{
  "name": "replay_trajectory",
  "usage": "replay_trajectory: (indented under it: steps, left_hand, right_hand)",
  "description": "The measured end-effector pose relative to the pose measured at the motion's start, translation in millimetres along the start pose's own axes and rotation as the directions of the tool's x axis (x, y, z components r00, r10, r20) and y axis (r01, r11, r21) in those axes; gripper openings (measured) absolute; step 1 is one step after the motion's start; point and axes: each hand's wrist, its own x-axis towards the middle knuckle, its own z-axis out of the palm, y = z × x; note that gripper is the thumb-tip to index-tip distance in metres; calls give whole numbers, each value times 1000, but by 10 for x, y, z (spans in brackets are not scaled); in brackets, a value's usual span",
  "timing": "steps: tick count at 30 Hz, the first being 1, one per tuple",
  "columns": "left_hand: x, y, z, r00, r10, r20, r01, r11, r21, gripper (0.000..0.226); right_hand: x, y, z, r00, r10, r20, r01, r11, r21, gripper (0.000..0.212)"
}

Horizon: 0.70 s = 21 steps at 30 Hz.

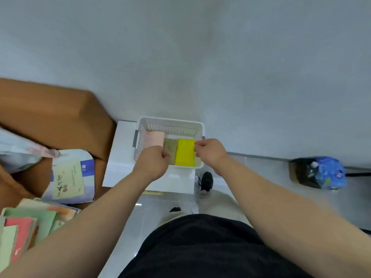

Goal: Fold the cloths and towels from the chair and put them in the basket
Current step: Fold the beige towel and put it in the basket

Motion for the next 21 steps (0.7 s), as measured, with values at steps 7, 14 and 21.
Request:
replay_trajectory:
  steps: [7,14,21]
  left_hand:
    - [-269,1135,275,975,205,85,-204,979,-17,19]
    - [-1067,2437,1267,899,390,198,-397,918,-7,14]
    - [-2353,3763,2956,837,443,321,-382,893,-237,11]
  right_hand:
    - [-900,544,-792,977,123,-172,-23,869,494,18]
    - [-1867,1948,-1656,896,290,-337,15,738,674,25]
    - [-3277,3823,-2650,795,412,-446,95,640,762,17]
